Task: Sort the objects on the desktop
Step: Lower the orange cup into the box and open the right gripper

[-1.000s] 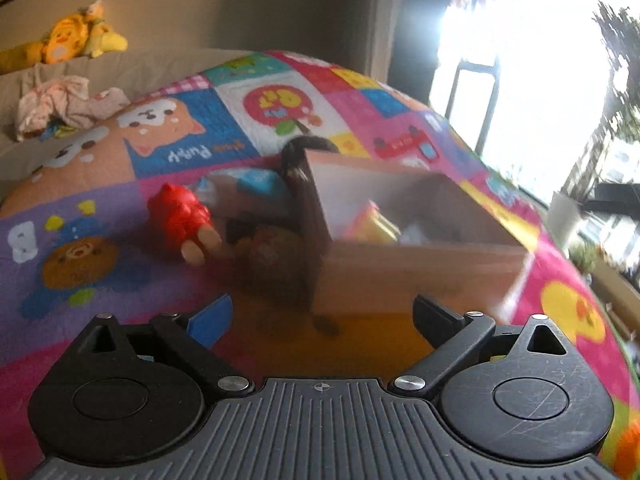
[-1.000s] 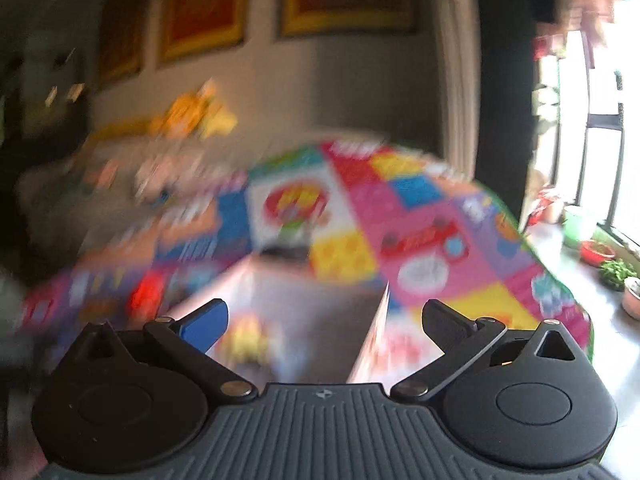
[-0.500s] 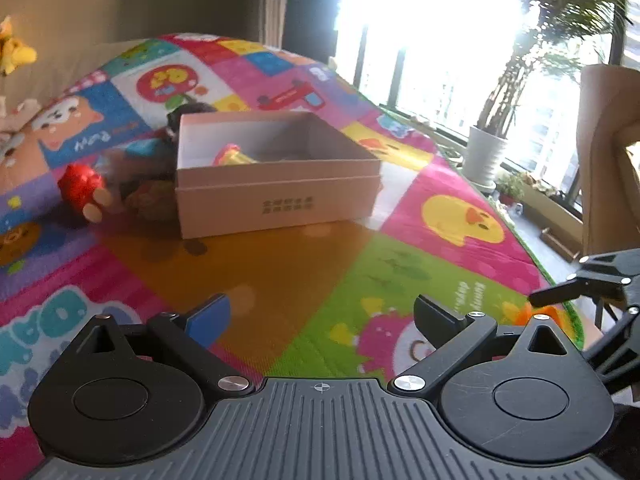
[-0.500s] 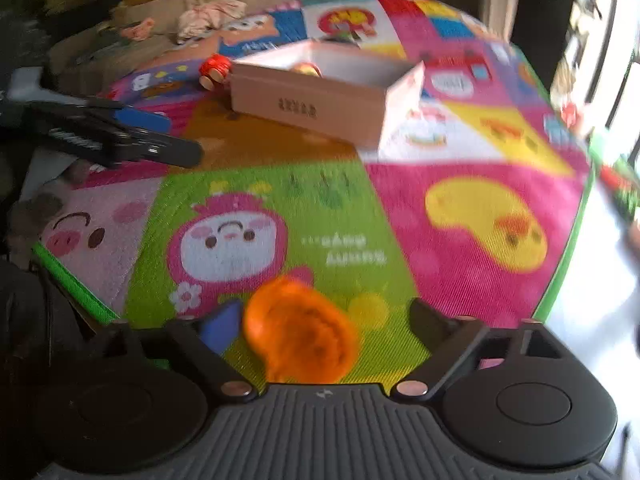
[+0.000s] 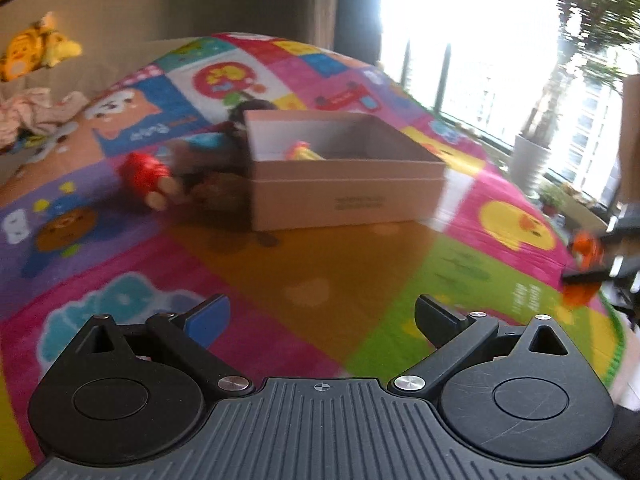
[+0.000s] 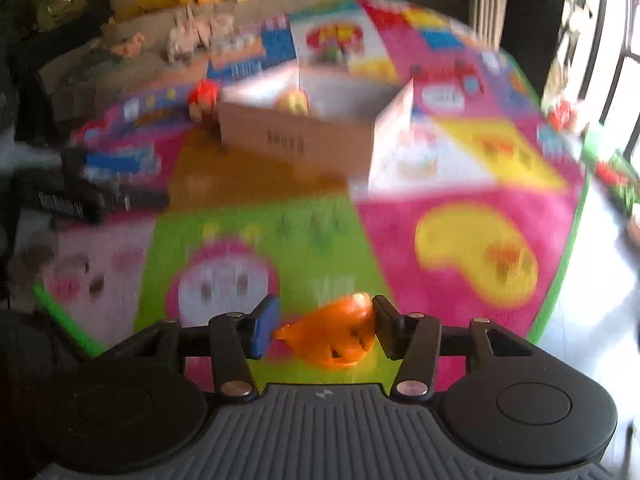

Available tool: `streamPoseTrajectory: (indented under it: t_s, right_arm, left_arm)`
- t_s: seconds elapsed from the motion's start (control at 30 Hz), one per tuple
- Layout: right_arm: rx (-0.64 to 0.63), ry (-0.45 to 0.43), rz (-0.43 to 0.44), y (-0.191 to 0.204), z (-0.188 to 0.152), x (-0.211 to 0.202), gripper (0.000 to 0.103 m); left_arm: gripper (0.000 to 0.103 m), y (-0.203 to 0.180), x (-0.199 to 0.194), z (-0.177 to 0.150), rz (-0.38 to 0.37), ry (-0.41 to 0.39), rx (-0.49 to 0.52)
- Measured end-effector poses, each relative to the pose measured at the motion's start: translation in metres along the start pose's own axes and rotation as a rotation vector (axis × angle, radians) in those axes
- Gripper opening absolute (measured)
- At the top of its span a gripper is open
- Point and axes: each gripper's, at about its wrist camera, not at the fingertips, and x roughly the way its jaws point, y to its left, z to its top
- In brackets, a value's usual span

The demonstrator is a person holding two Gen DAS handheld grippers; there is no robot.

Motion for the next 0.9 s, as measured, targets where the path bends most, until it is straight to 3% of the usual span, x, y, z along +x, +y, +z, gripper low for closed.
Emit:
streamPoseTrajectory:
  t_s: [0.13,0.37,0.43,0.47,0.5,0.57,0.7,0.77,0.9]
  right_arm:
    - [-0.031,-0.127,-0.015,-0.007,0.061,0.005,0.050]
    - [-0.027,-0.255,-0.016,-0.018,0.137,0.041,0.050]
    - [0.003,-0.232,0.016,-0.019,0.152,0.061,0.062]
    - [0.025,-0.222,0.017,-0.020,0.157,0.070,0.076]
    - [0.047,-0.212,0.021,-0.020,0.162,0.079,0.081]
    - [0.077,-0.183,0.051,-0.022,0.170,0.093,0.081]
    - [0.184,-0.138,0.095,-0.026,0.194,0.122,0.098]
    - [0.234,-0.102,0.111,-0.028,0.217,0.145,0.101]
    - [0.310,0.033,0.130,-0.028,0.275,0.224,0.103]
  left_arm:
    - [0.101,0.016,0.001,0.007,0.053,-0.021,-0.036]
    - [0.101,0.040,0.014,0.012,0.102,-0.009,-0.104]
    - [0.102,0.043,0.017,0.015,0.099,-0.018,-0.112]
    - [0.102,0.044,0.017,0.018,0.097,-0.028,-0.107]
    - [0.102,0.046,0.018,0.020,0.100,-0.038,-0.098]
    - [0.102,0.051,0.021,0.023,0.119,-0.054,-0.078]
    - [0.102,0.072,0.034,0.029,0.177,-0.077,-0.097]
    - [0.102,0.085,0.042,0.030,0.191,-0.081,-0.140]
    - [0.102,0.105,0.045,0.025,0.131,-0.088,-0.239]
